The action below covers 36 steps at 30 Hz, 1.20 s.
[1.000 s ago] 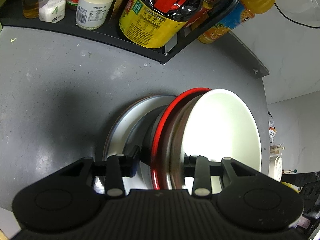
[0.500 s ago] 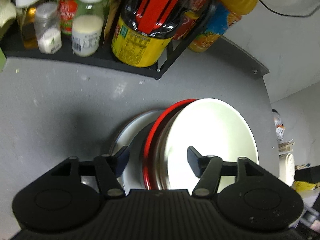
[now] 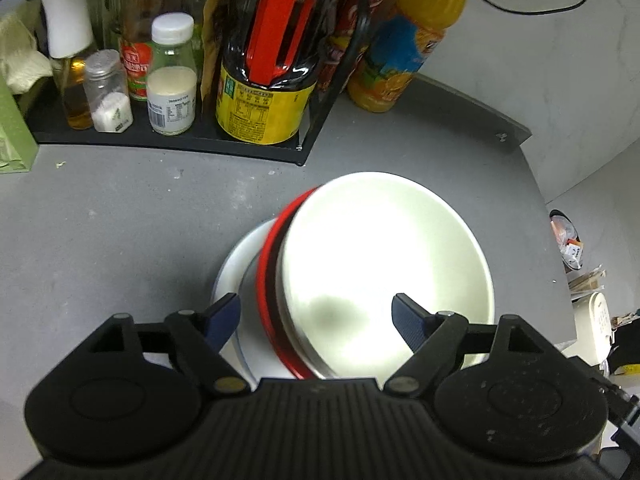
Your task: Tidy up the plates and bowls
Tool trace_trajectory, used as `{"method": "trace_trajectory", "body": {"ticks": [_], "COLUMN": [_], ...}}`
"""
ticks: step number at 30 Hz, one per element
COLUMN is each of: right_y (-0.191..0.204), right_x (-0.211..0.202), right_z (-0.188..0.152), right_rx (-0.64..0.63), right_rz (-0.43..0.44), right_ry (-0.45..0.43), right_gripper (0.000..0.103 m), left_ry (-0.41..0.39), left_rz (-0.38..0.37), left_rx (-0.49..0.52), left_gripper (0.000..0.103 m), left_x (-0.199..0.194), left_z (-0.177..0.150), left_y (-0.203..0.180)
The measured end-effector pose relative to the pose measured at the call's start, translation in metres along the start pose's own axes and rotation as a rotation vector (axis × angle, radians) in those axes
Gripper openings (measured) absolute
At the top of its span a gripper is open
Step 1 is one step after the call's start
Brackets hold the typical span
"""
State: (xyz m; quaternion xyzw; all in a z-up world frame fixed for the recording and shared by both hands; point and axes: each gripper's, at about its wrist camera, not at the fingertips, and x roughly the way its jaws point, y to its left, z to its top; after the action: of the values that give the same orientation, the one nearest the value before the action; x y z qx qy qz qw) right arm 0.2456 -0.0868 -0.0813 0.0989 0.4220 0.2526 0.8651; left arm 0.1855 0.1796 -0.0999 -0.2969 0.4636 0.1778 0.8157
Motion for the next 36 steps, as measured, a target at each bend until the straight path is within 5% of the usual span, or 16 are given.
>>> {"method": "trace_trajectory", "body": {"ticks": [15, 36], "right_y": [-0.035, 0.001], "right_x": [-0.082, -0.159], "right_z": [-0.043, -0.094], "right_rx": [0.04, -0.07], "right_rz": [-0.007, -0.015], "right_ry": [-0.067, -0.125], "right_gripper": [0.103, 0.103], "left_ry": [-0.062, -0.148], "left_rz": [-0.006, -0.027], "left_rx": [0.075, 0.211], "left_gripper": [0.091, 0.098], "left_x": [-0.065, -0.146], "left_z": [-0.086, -0.162], "left_y": [-0.026, -0.034]}}
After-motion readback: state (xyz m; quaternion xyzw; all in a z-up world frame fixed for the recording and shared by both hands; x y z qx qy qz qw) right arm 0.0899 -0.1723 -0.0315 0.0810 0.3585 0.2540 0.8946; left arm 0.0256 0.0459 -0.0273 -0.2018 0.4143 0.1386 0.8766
